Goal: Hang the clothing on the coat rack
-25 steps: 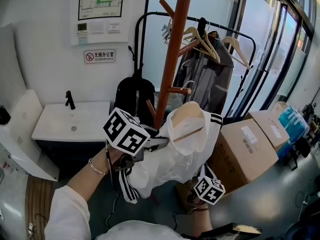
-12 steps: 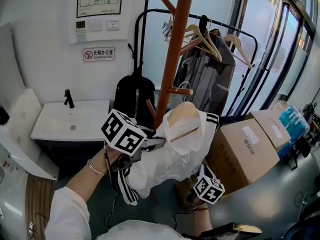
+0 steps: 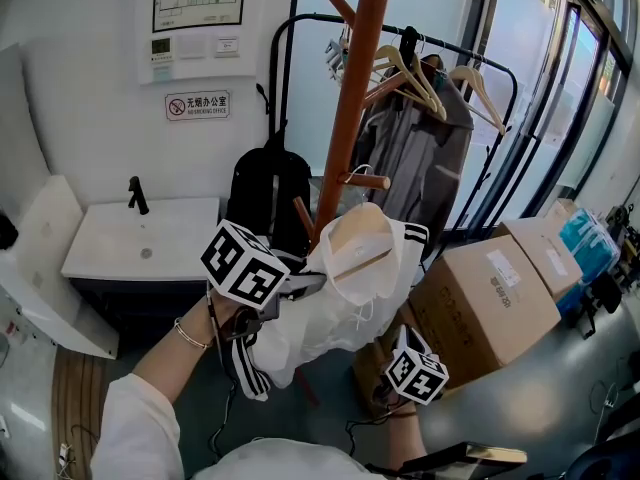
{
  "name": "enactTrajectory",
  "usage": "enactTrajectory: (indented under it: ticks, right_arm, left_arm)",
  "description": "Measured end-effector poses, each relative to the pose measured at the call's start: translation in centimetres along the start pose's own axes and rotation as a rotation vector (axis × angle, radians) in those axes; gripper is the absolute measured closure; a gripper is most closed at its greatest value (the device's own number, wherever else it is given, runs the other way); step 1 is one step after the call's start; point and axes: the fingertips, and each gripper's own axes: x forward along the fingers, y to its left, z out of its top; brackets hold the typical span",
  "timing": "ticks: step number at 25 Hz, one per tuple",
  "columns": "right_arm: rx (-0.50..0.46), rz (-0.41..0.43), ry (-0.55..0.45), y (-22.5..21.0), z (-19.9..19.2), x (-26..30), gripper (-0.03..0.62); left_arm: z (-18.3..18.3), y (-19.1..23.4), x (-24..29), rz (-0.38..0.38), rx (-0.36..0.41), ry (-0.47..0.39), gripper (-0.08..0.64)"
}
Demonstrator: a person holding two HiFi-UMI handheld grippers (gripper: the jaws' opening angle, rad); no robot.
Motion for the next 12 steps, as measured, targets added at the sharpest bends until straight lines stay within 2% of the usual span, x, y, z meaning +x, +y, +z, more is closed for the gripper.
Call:
enactTrajectory:
  ticks: [12]
  right_arm:
    - [-0.011, -0.001, 0.016, 0.5, -0.5, 0.3, 0.569]
  left_arm:
    - [-0.7, 1.3, 0.0, 0.010, -0.013, -0.008, 0.538]
